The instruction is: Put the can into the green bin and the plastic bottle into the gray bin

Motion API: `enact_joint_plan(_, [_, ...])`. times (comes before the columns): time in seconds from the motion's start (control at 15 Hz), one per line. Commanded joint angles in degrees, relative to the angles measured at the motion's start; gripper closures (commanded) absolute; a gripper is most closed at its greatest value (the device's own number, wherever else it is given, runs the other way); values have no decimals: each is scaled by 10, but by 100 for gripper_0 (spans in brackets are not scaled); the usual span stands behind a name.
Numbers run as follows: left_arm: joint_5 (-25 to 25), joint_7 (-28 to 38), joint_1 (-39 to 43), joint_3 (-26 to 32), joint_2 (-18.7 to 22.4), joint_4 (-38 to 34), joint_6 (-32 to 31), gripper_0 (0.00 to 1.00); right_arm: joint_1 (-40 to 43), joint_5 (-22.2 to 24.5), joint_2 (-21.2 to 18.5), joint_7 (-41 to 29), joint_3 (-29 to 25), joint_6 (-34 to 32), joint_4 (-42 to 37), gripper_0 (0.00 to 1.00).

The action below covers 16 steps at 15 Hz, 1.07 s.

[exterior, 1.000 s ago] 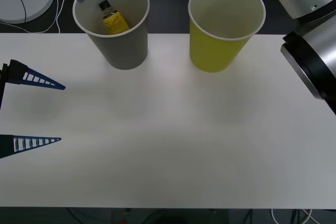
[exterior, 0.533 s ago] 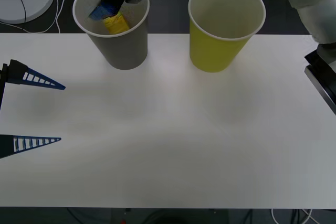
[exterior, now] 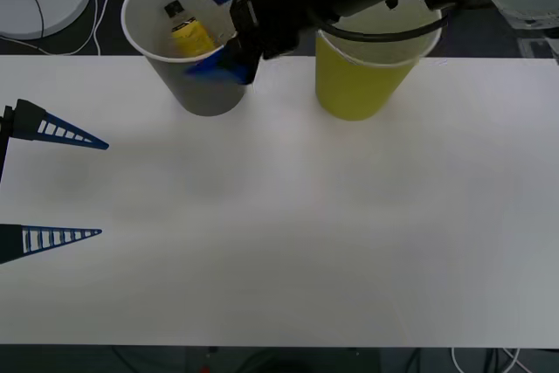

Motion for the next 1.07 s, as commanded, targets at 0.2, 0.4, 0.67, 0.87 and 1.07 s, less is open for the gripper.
enact_joint_plan(0.2, [0, 0, 0, 0, 0, 0, 0, 0, 92, -30, -93, 0, 1, 71, -117, 0])
enact_joint_plan(0.4, [0, 0, 0, 0, 0, 0, 0, 0, 144, -86, -173, 0, 0, 125, -170, 0])
enact_joint_plan(0.67, [0, 0, 0, 0, 0, 0, 0, 0, 204, -146, -255, 0, 1, 199, -213, 0])
enact_joint_plan(0.87, [0, 0, 0, 0, 0, 0, 0, 0, 249, -175, -304, 4, 0, 249, -237, 0])
enact_joint_plan(1.07, [0, 0, 0, 0, 0, 0, 0, 0, 300, -224, -339, 71, 0, 302, -238, 0])
